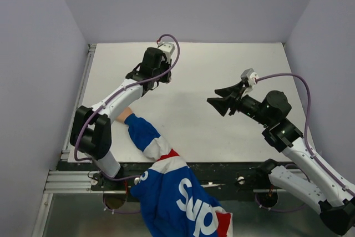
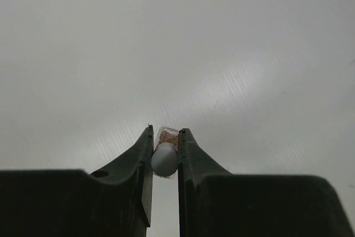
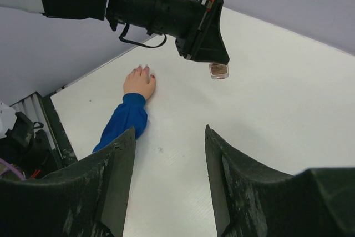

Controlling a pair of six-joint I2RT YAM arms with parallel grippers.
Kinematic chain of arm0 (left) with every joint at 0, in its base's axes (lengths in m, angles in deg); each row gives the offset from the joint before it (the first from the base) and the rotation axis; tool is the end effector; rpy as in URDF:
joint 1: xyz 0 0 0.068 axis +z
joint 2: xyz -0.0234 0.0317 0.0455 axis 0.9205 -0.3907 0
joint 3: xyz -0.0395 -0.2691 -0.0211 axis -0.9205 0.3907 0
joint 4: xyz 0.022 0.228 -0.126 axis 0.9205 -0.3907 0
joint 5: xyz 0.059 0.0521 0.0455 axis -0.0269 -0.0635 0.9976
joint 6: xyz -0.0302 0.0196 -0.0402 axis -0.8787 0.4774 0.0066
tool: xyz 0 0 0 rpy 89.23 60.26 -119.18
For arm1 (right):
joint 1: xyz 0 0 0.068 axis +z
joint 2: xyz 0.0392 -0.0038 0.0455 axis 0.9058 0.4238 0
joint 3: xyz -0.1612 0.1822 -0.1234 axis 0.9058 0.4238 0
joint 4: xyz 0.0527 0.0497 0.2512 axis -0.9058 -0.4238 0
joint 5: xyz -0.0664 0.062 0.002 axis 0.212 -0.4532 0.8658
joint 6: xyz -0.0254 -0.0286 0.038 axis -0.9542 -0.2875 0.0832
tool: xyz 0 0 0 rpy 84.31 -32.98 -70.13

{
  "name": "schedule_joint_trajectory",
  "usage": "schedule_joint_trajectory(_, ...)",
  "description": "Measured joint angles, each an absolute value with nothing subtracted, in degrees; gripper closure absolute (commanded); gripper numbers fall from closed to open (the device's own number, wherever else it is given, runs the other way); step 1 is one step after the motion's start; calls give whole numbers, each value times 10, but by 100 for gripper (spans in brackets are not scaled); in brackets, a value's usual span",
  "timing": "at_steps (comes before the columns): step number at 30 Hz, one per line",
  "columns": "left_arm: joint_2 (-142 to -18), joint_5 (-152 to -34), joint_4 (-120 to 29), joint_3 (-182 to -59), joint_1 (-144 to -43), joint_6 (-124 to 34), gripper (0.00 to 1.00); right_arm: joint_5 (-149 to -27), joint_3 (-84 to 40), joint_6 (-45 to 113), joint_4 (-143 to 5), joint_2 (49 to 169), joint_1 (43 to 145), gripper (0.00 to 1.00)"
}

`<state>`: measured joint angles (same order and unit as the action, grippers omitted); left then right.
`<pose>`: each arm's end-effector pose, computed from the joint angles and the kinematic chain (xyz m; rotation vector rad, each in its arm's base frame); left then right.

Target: Paint the nails

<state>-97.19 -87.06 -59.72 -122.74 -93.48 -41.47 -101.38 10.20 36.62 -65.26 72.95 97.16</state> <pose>0.3378 -0.1700 0.3026 0.3719 2.0911 -0.4054 0.1519 0.1108 0.3558 -0.6073 1.4901 0.8506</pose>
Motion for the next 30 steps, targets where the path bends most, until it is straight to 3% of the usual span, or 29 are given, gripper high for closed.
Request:
schedule_joint_trajectory(9,-1048,-826,-580,-1221,-908,-441,100,-1012,114,366,-653,722,972,40)
schedule_joint_trajectory(30,-1069,-799,-489,-1107,-892,-507,100,-1006,115,366,-652,711,972,40)
